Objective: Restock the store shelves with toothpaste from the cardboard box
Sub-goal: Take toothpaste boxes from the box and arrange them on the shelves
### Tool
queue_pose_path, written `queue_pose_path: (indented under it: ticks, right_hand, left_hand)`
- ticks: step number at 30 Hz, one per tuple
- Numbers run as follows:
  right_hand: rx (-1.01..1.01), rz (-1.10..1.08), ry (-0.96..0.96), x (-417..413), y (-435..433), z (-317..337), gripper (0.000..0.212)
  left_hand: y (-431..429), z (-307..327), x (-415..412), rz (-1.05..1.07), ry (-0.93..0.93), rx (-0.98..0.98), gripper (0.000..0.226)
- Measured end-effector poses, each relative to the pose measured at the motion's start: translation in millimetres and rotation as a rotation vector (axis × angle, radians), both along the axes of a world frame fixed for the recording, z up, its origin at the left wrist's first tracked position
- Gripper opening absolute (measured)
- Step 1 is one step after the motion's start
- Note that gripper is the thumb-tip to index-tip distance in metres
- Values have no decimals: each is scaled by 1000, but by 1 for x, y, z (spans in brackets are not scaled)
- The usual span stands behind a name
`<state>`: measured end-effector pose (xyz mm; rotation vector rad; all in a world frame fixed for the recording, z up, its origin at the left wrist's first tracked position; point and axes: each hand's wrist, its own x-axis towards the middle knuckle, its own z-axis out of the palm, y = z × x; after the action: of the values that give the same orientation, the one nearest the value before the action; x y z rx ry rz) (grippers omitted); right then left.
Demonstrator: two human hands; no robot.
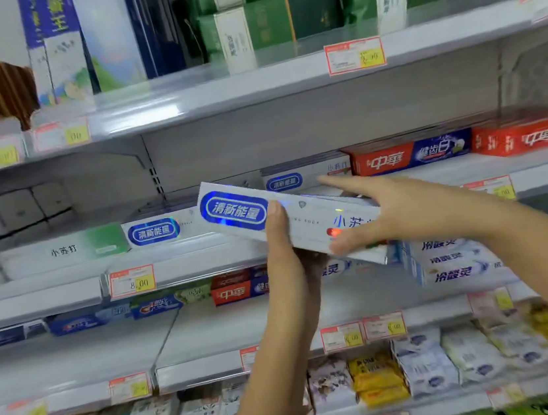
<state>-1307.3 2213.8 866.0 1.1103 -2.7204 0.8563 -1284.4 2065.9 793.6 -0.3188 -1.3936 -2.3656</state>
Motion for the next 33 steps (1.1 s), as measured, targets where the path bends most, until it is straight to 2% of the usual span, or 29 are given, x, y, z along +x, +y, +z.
queue_pose_path:
  ticks: [3, 6, 8, 9, 10, 13, 15, 18, 20, 22, 26, 33]
  right_hand:
    - [-147, 42, -174, -31, 8, 26, 83]
    - [-202, 33, -206, -65, 16, 40, 53]
    - [-229, -18, -229, -89, 21, 44, 46]
    - [-235, -44, -249, -101, 22, 44, 45]
    - [-232, -64, -258, -111, 22, 45, 47]
    - [-122, -94, -198, -136, 14, 43, 58]
    - [-45, -80, -156, -145, 6, 41, 61]
    - [29, -78, -97, -158, -8, 34, 68]
    - [96, -100, -19, -166, -14, 28, 75]
    - [128, -108, 19, -173, -20, 24, 79]
    - [255, -100, 86, -187, -30, 29, 77]
    - [466, -58, 32, -208, -43, 48, 75]
  left_hand:
    - [-4, 26, -26, -31, -76, -146, 57]
    - [-10, 47, -47, 38, -187, -267, 30]
    - [-18, 60, -57, 74, -242, -300, 17]
    - [-23, 63, -62, 113, -244, -349, 17]
    - [-29, 67, -66, 200, -248, -495, 19]
    - [-44, 65, -71, 659, -241, -1190, 23]
    - [-52, 58, -74, 837, -191, -1384, 26]
    - [-66, 46, -82, 992, -18, -1513, 35]
    - [-77, 45, -87, 1098, 33, -1586, 40]
    - [-90, 45, -91, 1135, -25, -1642, 44]
    - [-106, 36, -101, 1067, -215, -1677, 58]
    - [-112, 29, -105, 1075, -191, -1675, 66]
